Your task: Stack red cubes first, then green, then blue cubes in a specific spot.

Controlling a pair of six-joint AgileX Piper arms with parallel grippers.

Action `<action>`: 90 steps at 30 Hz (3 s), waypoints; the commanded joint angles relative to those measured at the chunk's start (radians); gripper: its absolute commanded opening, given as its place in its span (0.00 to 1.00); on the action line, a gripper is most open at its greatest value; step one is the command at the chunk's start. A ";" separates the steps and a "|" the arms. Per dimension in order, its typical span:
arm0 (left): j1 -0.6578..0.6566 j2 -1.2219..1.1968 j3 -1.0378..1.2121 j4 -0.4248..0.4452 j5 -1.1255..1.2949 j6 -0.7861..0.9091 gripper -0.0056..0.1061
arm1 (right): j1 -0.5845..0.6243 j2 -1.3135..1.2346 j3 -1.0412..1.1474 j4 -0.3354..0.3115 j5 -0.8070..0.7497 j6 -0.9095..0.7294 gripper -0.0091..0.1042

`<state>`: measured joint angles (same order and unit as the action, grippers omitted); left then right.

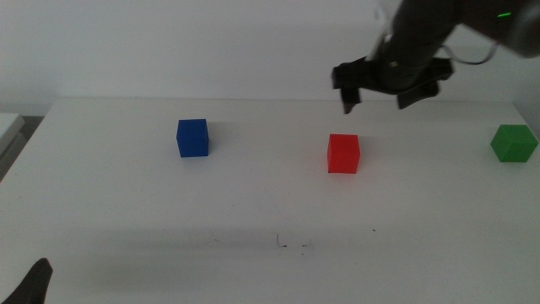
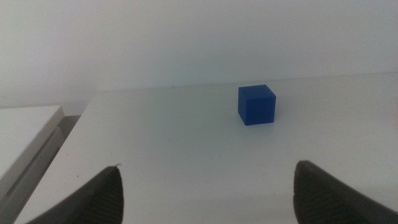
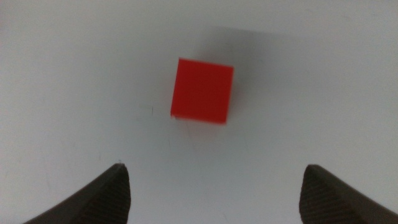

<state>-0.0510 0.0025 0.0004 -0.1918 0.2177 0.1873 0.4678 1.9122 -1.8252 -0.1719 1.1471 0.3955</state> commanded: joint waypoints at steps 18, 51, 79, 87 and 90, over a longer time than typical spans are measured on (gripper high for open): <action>0.001 -0.002 0.000 0.000 -0.012 -0.003 0.89 | 0.000 0.291 -0.093 -0.094 -0.209 0.100 0.88; 0.001 -0.002 0.000 0.000 -0.012 -0.002 0.89 | -0.018 0.354 -0.093 -0.099 -0.242 0.166 0.06; 0.001 -0.002 0.000 0.000 -0.012 -0.001 0.89 | 0.389 0.052 0.277 -0.391 -0.233 0.810 0.06; 0.001 -0.002 0.000 0.000 -0.012 -0.001 0.89 | 0.389 0.130 0.288 -0.403 -0.255 0.819 0.06; 0.001 -0.002 0.000 0.000 -0.012 -0.001 0.89 | 0.389 0.153 0.288 -0.405 -0.253 0.819 0.06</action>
<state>-0.0510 0.0025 0.0004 -0.1918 0.2177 0.1873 0.8548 2.0607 -1.5405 -0.5524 0.8941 1.2116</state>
